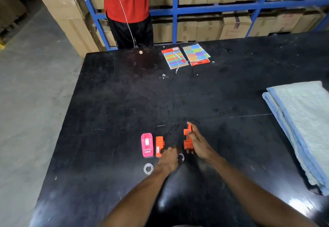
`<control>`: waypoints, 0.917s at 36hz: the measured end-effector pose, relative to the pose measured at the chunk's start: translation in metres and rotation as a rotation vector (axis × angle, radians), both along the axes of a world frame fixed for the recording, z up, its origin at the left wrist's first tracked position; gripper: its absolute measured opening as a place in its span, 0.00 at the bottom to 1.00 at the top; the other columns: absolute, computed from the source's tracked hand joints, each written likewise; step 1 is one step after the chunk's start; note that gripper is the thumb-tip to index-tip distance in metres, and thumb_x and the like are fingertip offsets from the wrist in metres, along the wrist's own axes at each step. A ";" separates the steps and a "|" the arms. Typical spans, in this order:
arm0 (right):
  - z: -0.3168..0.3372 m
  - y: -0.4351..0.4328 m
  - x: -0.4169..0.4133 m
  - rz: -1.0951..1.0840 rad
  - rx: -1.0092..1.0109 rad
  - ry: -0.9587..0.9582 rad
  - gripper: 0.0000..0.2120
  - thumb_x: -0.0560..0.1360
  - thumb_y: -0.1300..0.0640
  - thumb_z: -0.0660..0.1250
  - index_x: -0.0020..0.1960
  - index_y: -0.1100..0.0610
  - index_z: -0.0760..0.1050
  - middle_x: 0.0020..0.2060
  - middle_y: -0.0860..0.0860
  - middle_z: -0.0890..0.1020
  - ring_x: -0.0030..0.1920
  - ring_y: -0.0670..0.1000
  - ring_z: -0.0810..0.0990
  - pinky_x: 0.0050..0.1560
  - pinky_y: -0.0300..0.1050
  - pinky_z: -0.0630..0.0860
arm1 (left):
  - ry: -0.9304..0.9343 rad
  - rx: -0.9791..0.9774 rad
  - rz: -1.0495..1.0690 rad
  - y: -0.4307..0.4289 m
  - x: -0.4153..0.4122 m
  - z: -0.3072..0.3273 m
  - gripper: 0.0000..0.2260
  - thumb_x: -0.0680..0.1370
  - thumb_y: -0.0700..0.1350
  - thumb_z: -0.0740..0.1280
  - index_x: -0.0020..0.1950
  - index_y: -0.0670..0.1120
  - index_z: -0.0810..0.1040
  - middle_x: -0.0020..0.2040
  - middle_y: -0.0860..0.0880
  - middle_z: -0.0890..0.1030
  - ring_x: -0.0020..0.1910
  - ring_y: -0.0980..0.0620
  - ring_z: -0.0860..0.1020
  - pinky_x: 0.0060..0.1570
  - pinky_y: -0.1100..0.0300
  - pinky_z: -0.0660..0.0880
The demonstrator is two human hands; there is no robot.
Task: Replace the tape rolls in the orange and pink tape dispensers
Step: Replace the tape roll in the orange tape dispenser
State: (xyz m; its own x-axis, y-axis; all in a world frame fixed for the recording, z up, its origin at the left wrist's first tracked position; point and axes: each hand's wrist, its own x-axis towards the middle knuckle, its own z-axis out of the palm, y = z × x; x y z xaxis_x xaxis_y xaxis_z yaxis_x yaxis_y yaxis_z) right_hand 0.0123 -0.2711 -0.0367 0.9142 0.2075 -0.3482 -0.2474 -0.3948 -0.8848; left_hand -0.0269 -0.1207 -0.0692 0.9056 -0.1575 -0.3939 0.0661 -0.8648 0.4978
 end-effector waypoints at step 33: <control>-0.017 0.010 -0.016 0.009 -0.004 0.093 0.18 0.81 0.41 0.53 0.70 0.29 0.62 0.55 0.47 0.80 0.43 0.51 0.82 0.48 0.52 0.79 | -0.129 0.183 -0.125 0.054 -0.051 -0.032 0.21 0.77 0.44 0.65 0.70 0.51 0.72 0.74 0.50 0.65 0.71 0.50 0.68 0.67 0.57 0.69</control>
